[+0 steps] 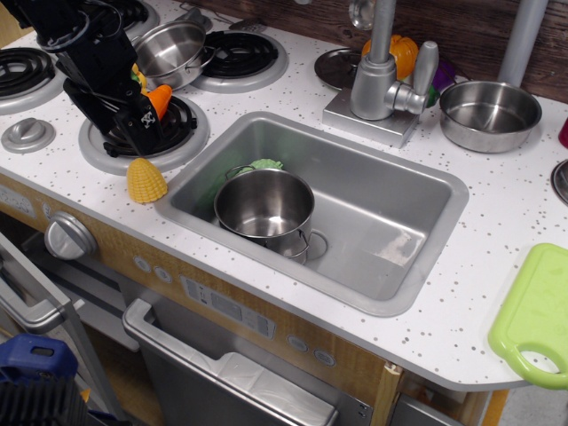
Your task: Put corn in pot which is in sink
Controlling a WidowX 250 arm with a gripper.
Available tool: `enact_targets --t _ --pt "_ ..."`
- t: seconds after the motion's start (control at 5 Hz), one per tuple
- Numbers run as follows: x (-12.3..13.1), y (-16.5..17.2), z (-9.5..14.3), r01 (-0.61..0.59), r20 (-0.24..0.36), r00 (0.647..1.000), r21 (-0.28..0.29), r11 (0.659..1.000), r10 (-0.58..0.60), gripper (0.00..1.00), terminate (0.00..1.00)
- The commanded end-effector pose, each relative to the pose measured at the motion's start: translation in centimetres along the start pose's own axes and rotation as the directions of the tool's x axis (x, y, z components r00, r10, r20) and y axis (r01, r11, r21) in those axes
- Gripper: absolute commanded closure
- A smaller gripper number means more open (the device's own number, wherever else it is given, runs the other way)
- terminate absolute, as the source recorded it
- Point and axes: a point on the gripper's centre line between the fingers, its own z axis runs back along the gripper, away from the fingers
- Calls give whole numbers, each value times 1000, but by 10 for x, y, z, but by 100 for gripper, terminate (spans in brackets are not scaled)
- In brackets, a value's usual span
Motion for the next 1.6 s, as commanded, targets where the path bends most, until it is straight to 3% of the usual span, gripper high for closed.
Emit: enact_targets --t 0.0,0.4,1.4 --pt "0 0 0 0 0 1000 0 1000 0 0 0" --pt "1 3 -9 69 16 997 -30 997 -69 0 0" --pt "-6 15 -26 61 61 997 -179 982 -51 0 0"
